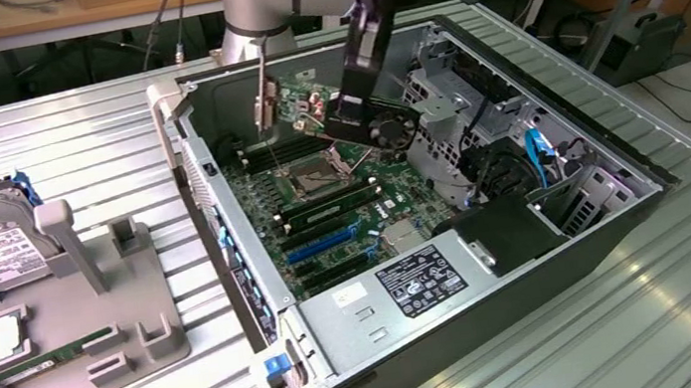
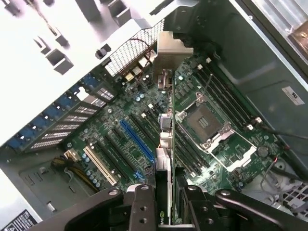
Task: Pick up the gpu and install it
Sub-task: 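Insert the gpu into the slot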
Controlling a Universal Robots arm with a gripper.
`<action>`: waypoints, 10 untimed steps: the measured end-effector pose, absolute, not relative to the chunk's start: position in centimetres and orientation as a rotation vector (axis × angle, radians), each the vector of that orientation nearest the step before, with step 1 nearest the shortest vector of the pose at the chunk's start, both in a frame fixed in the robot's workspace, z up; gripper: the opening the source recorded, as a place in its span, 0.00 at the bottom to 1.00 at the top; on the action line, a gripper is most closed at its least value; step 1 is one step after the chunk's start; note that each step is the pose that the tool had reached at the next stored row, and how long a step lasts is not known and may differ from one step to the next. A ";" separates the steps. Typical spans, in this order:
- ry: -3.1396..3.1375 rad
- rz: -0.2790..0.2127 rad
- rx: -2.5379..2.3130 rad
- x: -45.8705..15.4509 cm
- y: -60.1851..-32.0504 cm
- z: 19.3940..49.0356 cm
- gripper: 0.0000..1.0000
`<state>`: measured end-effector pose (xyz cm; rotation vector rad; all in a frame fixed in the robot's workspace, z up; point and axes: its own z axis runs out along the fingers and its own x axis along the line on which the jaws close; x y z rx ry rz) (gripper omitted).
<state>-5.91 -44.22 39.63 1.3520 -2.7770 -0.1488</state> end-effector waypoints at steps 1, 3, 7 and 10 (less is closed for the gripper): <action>-2.764 -0.148 1.378 -5.9 -44.2 39.6 0.26; -2.731 -0.145 1.442 -5.9 -44.2 39.6 0.26; -2.609 -0.131 1.655 -5.9 -44.2 39.6 0.26; -2.523 -0.124 1.783 -5.9 -44.2 39.5 0.26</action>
